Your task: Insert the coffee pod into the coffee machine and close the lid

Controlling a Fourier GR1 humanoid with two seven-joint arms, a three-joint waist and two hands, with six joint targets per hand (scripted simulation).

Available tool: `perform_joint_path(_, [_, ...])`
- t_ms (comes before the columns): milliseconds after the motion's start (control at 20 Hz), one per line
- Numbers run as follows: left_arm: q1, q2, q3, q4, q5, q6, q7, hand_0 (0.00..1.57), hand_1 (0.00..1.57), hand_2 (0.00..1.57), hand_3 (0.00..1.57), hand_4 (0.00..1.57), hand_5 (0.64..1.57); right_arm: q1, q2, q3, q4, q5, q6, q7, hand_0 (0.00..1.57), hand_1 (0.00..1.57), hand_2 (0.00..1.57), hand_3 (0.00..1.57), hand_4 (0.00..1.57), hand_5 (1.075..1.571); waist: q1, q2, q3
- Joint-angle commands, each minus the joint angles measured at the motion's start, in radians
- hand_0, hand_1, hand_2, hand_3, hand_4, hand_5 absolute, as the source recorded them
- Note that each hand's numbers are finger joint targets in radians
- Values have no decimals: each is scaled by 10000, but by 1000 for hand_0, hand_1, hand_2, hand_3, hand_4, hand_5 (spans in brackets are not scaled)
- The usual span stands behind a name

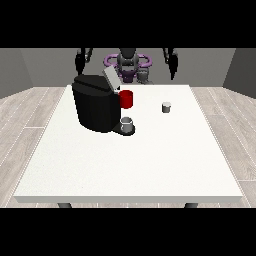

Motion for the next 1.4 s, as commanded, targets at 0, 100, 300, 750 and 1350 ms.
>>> perform_joint_path(0, [-595,455,314,104,-12,-375,214,0,0,0,0,0,1571,-7,-93,-405,541,-164,160,-410,0,0,0,0,0,1571,-81,55,-87])
perform_joint_path(100, [-86,1016,-190,337,-842,-819,-941,0,0,0,0,0,1571,-207,255,-127,365,-68,-155,-88,0,0,0,0,0,1571,41,186,-88])
perform_joint_path(300, [-830,2961,192,732,-1698,-1562,-998,0,0,0,0,0,1571,-321,74,-81,90,998,-1002,-320,0,0,0,0,0,1571,-725,660,-95])
perform_joint_path(750, [-2512,4044,579,3111,-2666,-2032,-941,0,0,0,0,0,1571,-896,357,632,-448,1690,-1244,-113,0,0,0,0,0,1571,-1695,1617,-94])
perform_joint_path(1350, [-3883,3864,192,5888,-4450,-1434,-1906,0,0,0,0,0,1571,-1066,1028,923,528,2092,-1828,-438,0,0,0,0,0,1571,-1568,2493,-91])
